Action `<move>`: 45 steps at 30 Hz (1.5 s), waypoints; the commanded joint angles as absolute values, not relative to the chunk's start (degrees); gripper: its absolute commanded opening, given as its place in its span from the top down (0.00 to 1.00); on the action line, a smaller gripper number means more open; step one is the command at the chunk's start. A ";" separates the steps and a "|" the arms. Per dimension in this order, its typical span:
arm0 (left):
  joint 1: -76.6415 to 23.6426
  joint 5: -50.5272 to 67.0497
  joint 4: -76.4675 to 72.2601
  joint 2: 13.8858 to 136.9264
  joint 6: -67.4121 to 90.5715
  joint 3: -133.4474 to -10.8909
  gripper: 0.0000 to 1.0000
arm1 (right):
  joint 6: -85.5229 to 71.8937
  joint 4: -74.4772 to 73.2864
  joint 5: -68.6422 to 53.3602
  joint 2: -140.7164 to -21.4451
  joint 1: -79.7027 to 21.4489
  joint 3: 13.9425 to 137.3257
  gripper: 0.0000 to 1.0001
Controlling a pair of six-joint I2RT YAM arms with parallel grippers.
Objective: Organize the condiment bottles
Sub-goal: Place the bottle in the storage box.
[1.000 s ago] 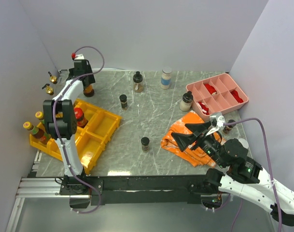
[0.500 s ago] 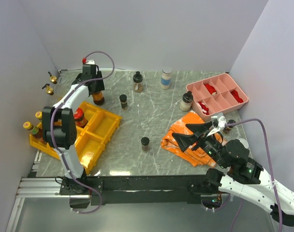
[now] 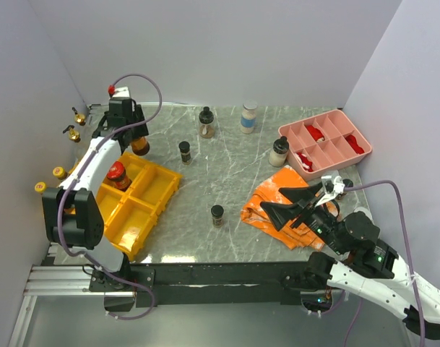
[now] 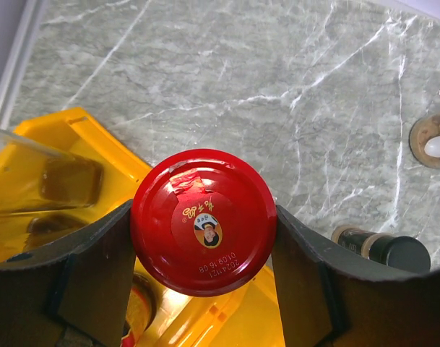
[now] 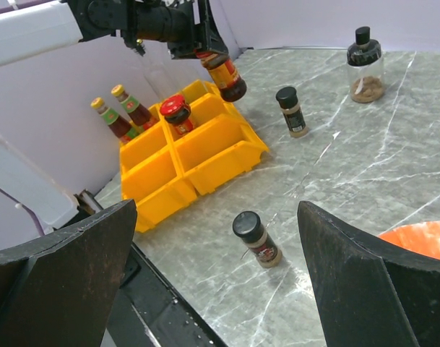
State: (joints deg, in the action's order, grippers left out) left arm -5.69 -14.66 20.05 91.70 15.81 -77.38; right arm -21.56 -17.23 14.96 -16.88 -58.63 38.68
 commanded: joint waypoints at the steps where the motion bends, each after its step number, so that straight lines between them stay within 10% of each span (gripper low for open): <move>1: -5.71 -17.14 16.87 86.40 16.44 -78.84 0.99 | -22.41 -17.05 14.33 -15.29 -58.89 39.99 0.00; 28: -5.62 -24.08 14.77 78.92 18.72 -64.07 0.98 | -22.94 -17.23 11.95 -13.09 -58.89 39.11 0.00; 38: -5.62 -25.13 13.54 80.86 20.92 -62.32 0.53 | -22.76 -18.02 12.04 -13.09 -58.89 39.55 0.00; 45: -5.62 -25.58 14.41 82.09 20.83 -63.63 0.41 | -23.03 -17.67 11.78 -13.27 -58.89 39.46 0.00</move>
